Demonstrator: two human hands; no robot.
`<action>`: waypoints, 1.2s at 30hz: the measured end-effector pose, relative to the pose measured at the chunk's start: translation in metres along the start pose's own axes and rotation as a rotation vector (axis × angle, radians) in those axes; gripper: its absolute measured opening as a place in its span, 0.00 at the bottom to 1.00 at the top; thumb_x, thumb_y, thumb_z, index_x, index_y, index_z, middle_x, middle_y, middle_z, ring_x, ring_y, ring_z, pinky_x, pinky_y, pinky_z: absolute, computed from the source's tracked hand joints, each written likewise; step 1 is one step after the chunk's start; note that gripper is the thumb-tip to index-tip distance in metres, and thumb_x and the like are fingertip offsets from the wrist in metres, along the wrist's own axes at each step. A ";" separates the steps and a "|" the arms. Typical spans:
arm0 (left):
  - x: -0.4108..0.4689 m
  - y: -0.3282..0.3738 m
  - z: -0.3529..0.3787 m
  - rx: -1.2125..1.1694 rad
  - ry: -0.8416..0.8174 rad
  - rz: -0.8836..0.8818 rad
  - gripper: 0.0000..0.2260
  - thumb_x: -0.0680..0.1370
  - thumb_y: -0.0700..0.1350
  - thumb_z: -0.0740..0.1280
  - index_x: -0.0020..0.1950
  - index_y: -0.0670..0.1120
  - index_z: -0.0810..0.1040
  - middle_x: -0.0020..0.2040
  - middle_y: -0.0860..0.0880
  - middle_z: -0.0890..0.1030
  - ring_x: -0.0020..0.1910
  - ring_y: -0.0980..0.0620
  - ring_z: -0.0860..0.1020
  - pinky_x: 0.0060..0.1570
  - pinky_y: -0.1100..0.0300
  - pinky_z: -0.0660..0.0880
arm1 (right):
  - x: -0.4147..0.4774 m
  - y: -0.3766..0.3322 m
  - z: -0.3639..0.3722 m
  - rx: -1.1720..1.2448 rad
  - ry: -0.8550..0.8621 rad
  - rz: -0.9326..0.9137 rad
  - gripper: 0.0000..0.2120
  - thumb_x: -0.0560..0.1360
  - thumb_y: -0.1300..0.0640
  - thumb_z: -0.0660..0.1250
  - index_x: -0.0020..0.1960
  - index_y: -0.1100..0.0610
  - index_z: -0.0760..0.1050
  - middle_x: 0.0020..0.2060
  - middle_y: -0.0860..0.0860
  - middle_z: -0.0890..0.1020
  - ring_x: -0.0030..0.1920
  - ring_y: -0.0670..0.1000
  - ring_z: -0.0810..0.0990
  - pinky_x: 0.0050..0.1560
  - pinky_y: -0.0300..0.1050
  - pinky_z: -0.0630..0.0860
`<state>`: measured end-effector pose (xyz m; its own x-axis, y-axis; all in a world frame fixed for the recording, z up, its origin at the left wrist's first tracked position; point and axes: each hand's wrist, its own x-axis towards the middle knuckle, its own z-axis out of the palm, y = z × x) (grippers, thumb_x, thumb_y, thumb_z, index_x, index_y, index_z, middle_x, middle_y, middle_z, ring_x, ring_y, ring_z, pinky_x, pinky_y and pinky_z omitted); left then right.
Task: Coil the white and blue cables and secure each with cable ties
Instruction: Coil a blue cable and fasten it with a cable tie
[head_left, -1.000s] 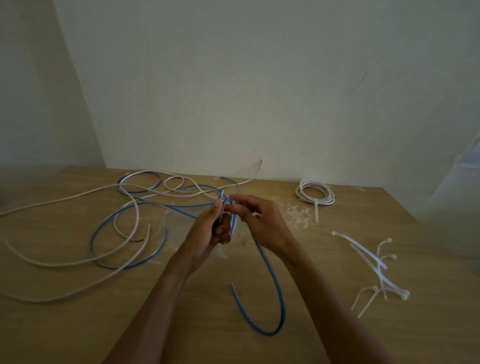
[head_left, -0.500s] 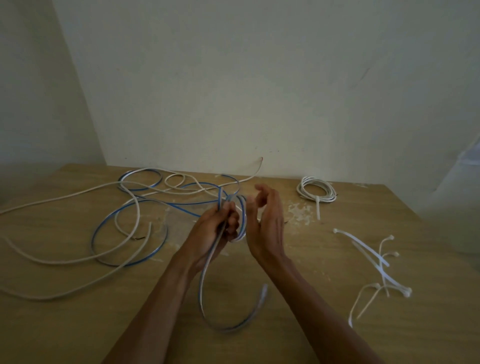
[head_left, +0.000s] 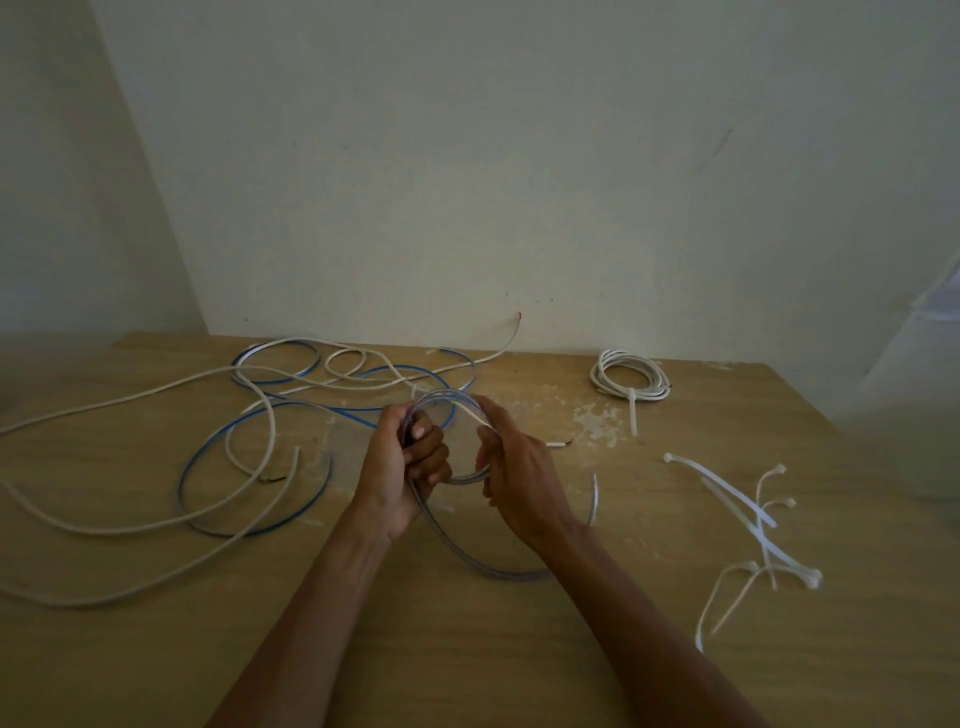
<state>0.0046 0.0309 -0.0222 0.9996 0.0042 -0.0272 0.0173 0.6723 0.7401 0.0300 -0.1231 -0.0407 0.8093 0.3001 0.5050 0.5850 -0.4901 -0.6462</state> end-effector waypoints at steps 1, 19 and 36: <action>0.000 0.000 0.000 0.012 0.027 0.023 0.19 0.83 0.50 0.54 0.33 0.49 0.63 0.24 0.54 0.56 0.21 0.56 0.54 0.21 0.61 0.57 | 0.000 -0.001 0.001 -0.023 0.011 -0.029 0.18 0.85 0.49 0.54 0.74 0.45 0.64 0.34 0.47 0.79 0.30 0.49 0.78 0.31 0.55 0.78; 0.006 0.008 -0.017 -0.392 0.402 0.220 0.21 0.82 0.54 0.56 0.31 0.52 0.56 0.24 0.54 0.53 0.20 0.55 0.53 0.19 0.62 0.55 | -0.002 -0.020 0.004 0.610 0.049 0.498 0.31 0.78 0.48 0.70 0.74 0.62 0.67 0.42 0.51 0.88 0.44 0.49 0.87 0.43 0.47 0.83; -0.002 -0.006 -0.005 -0.211 -0.195 -0.072 0.26 0.80 0.66 0.51 0.38 0.45 0.67 0.30 0.50 0.56 0.28 0.53 0.54 0.30 0.57 0.58 | -0.006 -0.001 0.004 0.075 0.365 -0.054 0.14 0.80 0.66 0.64 0.64 0.57 0.79 0.56 0.50 0.84 0.50 0.49 0.84 0.45 0.40 0.82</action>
<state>0.0028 0.0304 -0.0304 0.9815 -0.1781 0.0700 0.1044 0.8048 0.5843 0.0249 -0.1212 -0.0448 0.7125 0.0057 0.7017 0.6397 -0.4161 -0.6462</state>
